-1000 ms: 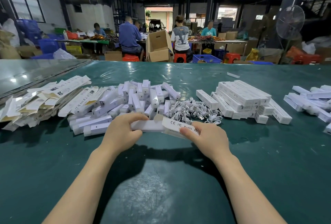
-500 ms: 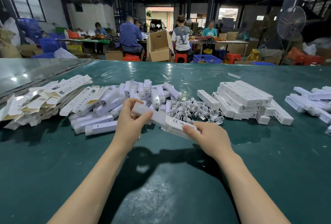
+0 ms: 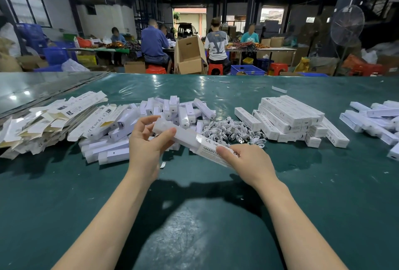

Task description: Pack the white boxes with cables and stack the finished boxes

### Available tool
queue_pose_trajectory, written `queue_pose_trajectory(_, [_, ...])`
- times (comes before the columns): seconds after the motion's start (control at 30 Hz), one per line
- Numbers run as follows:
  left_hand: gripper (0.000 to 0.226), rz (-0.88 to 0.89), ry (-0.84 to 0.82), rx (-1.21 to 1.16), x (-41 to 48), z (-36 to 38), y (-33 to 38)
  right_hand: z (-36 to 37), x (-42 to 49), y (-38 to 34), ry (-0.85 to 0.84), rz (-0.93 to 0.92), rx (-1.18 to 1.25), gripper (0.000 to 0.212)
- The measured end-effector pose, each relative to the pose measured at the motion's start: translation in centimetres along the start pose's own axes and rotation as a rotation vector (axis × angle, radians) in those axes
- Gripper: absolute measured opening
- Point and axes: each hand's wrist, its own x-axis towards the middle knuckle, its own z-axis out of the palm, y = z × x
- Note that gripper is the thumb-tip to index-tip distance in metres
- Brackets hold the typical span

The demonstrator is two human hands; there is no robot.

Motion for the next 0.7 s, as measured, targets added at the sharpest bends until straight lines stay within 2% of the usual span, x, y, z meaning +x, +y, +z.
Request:
queue_pose_trajectory(0.1, [0.028,-0.03,0.063,0.025,0.3,-0.2,0.0,0.1,-0.1,0.1,0.029,-0.001,-0.008,0.055])
queue_pose_trajectory(0.23, [0.029,0.012,0.066,0.115,0.5,-0.4,0.0,0.5,-0.1,0.2,0.064,0.029,-0.043,0.055])
queue_pose_trajectory(0.37, [0.031,0.075,0.031,0.183,0.5,-0.5,-0.2,0.5,-0.2,0.2,0.096,0.047,-0.038,0.054])
queue_pose_trajectory(0.5, [0.033,0.092,-0.04,0.157,0.7,-1.0,0.5,0.3,-0.3,0.4,0.046,0.023,0.004,0.053])
queue_pose_trajectory(0.63, [0.028,0.157,0.101,0.067,1.3,-2.0,1.4,0.0,-0.3,0.5,0.076,0.037,-0.006,0.054])
queue_pose_trajectory(0.7, [0.024,0.155,0.128,0.112,1.2,-1.8,1.2,0.2,-0.3,0.4,0.053,0.024,-0.021,0.054])
